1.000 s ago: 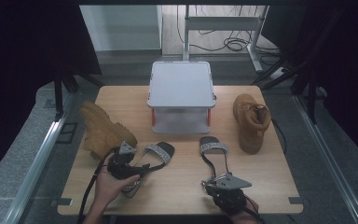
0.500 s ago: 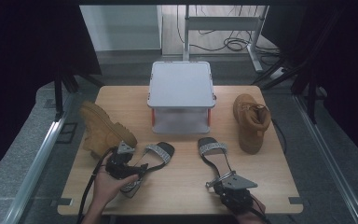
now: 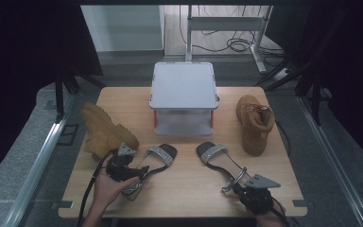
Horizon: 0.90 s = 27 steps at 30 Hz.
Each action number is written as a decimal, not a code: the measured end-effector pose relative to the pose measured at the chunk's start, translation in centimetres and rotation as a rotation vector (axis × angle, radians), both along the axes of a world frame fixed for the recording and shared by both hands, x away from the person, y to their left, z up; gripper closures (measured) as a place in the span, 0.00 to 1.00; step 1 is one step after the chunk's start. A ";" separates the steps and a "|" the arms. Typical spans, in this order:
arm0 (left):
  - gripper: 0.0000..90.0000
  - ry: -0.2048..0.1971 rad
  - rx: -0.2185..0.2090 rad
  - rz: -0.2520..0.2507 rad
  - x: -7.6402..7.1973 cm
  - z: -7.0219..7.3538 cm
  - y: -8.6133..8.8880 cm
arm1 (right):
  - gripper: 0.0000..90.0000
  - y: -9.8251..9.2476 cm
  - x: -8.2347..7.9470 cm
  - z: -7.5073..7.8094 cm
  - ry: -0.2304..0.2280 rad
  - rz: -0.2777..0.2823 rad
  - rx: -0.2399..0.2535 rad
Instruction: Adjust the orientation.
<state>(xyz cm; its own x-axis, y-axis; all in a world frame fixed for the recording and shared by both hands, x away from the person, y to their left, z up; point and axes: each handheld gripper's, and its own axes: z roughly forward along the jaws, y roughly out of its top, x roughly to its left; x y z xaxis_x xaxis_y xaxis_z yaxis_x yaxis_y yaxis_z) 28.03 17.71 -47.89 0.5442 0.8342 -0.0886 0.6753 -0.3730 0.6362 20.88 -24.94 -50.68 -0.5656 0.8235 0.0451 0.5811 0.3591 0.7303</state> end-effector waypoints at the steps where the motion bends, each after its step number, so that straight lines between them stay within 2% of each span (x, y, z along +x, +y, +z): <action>1: 0.29 -0.001 0.000 0.000 0.0 0.0 0.0 | 0.99 -0.1 0.0 0.0 0.003 0.002 0.001; 4: 0.29 -0.001 0.000 0.001 0.0 0.0 0.1 | 0.99 -0.3 -0.2 0.4 -0.001 0.021 -0.002; 6: 0.29 -0.002 0.001 0.005 0.0 0.0 0.2 | 0.99 -0.8 -0.4 0.9 -0.004 0.029 0.015; 9: 0.29 -0.002 -0.001 0.009 0.0 0.1 0.4 | 0.99 -1.5 -0.6 1.6 -0.011 0.016 0.034; 10: 0.29 -0.004 -0.002 0.010 0.0 0.1 0.4 | 0.99 -2.2 -0.7 2.5 -0.031 0.004 0.054; 14: 0.29 -0.007 -0.003 0.007 -0.1 0.2 0.4 | 0.97 -2.8 -1.1 3.6 -0.068 -0.009 0.080; 18: 0.29 -0.007 -0.003 0.003 -0.1 0.2 0.3 | 0.97 -2.9 -1.1 4.0 -0.089 -0.019 0.088; 27: 0.29 -0.008 0.001 0.006 -0.1 0.2 0.4 | 0.97 -2.4 -0.7 4.0 -0.094 -0.009 0.086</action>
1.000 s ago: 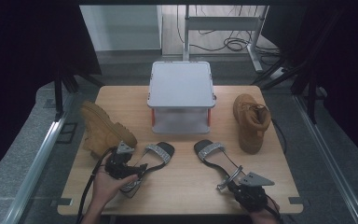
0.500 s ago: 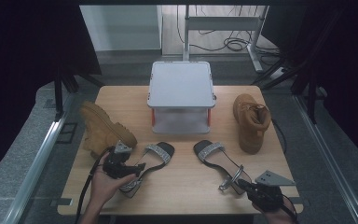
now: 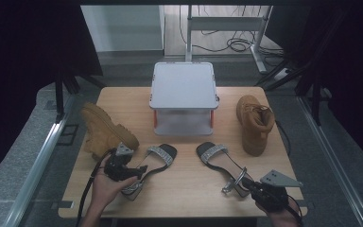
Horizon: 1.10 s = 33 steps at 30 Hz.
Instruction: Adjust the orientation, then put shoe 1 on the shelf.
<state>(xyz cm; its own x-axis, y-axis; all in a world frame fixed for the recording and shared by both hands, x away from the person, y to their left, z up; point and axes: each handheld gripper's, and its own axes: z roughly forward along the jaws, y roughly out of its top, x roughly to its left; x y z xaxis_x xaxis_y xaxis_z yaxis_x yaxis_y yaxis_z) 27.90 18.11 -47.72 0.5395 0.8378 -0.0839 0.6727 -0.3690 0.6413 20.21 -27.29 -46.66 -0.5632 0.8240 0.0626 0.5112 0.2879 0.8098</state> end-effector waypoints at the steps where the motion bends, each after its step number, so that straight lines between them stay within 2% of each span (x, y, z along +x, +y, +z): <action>1: 0.29 0.000 0.003 -0.002 -0.1 0.0 0.0 | 0.97 0.2 0.0 0.0 0.001 0.005 -0.002; 5: 0.29 0.001 0.001 -0.002 -0.3 0.0 0.2 | 0.87 0.6 0.4 0.0 0.001 0.021 -0.006; 12: 0.29 -0.001 -0.005 0.006 -0.1 0.5 0.4 | 0.60 1.5 1.6 0.2 0.020 0.044 -0.025; 14: 0.29 -0.012 -0.012 0.003 0.1 1.1 0.2 | 0.55 1.7 2.1 0.3 0.027 0.056 -0.034; 16: 0.29 -0.020 -0.006 -0.002 0.2 1.6 0.0 | 0.52 1.8 2.5 0.5 0.027 0.064 -0.052; 21: 0.30 -0.024 0.020 -0.043 0.6 2.7 -0.5 | 0.46 1.9 4.0 1.1 0.034 0.071 -0.059; 24: 0.31 -0.016 0.020 -0.064 0.8 3.1 -0.6 | 0.44 1.9 4.8 1.4 0.039 0.074 -0.066; 29: 0.32 0.030 0.033 -0.082 1.1 2.7 -0.4 | 0.43 1.8 5.8 1.6 0.043 0.071 -0.061; 32: 0.32 0.054 0.036 -0.090 1.2 2.4 -0.4 | 0.43 1.9 6.5 1.4 0.065 0.069 -0.069; 33: 0.32 0.077 0.059 -0.099 1.2 1.9 -0.5 | 0.42 1.9 6.9 1.2 0.076 0.071 -0.073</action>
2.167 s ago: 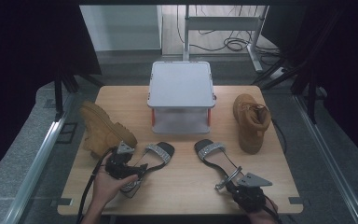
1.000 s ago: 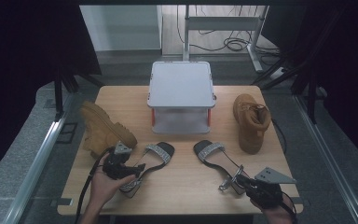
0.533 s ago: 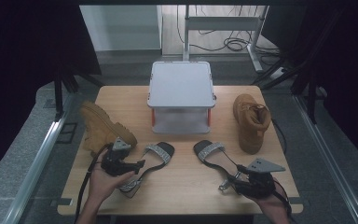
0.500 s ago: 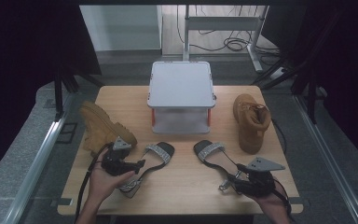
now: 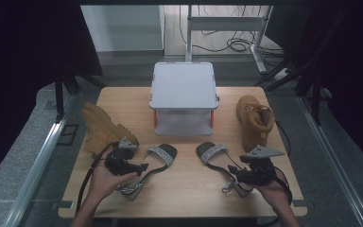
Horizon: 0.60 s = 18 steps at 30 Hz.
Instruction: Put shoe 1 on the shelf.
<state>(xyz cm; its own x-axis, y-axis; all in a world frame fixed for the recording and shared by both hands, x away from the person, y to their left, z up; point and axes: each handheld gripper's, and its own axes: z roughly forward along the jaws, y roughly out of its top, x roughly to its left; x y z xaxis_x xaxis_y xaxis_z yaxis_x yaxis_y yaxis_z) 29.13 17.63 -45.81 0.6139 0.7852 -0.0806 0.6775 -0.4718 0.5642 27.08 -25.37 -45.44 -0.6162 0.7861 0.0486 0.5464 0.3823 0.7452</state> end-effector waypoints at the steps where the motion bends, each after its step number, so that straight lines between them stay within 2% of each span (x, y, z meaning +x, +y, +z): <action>1: 0.32 0.014 0.010 -0.007 0.0 -0.2 -0.1 | 0.42 0.0 0.2 -0.1 0.006 0.000 -0.005; 2: 0.32 0.014 0.010 -0.007 0.0 -0.2 -0.1 | 0.42 0.1 0.4 -0.2 0.017 0.002 -0.011; 4: 0.32 0.040 0.037 -0.015 0.1 -0.8 -0.2 | 0.42 0.1 0.7 -0.4 0.029 0.001 -0.019; 5: 0.32 0.055 0.050 -0.018 0.2 -1.1 -0.3 | 0.41 0.3 1.1 -0.6 0.047 0.005 -0.040; 10: 0.31 0.099 0.096 -0.026 0.7 -2.5 -1.0 | 0.41 0.4 1.6 -0.6 0.058 0.007 -0.060; 18: 0.32 0.143 0.154 -0.047 1.2 -3.6 -2.1 | 0.40 0.7 2.4 -0.9 0.080 0.010 -0.089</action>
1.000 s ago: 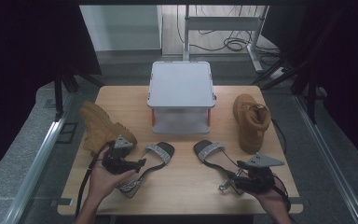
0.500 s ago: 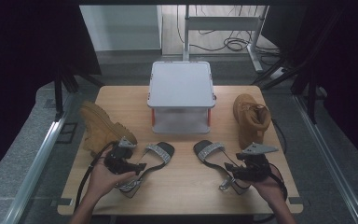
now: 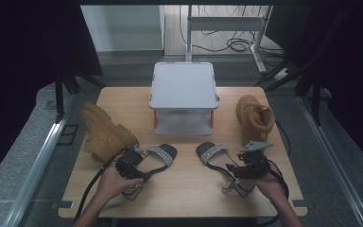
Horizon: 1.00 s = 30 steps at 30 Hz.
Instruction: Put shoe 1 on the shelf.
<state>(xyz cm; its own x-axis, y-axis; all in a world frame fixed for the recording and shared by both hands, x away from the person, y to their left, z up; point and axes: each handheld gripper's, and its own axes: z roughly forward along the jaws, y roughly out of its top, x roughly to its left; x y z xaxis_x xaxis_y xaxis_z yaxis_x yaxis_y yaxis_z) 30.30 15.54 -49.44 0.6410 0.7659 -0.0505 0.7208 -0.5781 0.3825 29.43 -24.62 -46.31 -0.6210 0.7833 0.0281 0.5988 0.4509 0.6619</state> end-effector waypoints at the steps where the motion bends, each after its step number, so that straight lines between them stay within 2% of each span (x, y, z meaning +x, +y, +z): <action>1: 0.32 0.004 0.003 0.000 0.1 -0.1 -0.1 | 0.40 0.0 0.1 0.0 0.001 0.002 -0.002; 6: 0.33 0.017 0.025 -0.005 0.2 -0.4 -0.5 | 0.40 0.2 0.5 0.1 0.010 0.008 -0.015; 11: 0.36 0.035 0.040 -0.001 0.4 -0.8 -0.8 | 0.36 0.8 1.1 -0.4 0.050 0.033 -0.046; 15: 0.38 0.045 0.042 0.013 0.6 -1.1 -0.8 | 0.32 1.7 1.7 -1.1 0.099 0.063 -0.096; 17: 0.39 0.051 0.041 0.014 0.7 -1.1 -0.8 | 0.30 2.0 2.2 -1.5 0.130 0.059 -0.124; 18: 0.40 0.051 0.041 0.014 0.7 -1.1 -0.8 | 0.30 2.0 2.2 -1.5 0.130 0.059 -0.124; 19: 0.40 0.055 0.043 0.015 0.6 -1.3 -0.9 | 0.30 2.2 2.6 -2.0 0.154 0.055 -0.150; 21: 0.41 0.058 0.041 0.019 0.6 -1.4 -0.8 | 0.29 2.3 2.8 -2.3 0.174 0.053 -0.175; 30: 0.43 0.049 0.028 0.036 0.5 -1.4 -0.8 | 0.33 2.3 3.3 -3.3 0.266 0.033 -0.216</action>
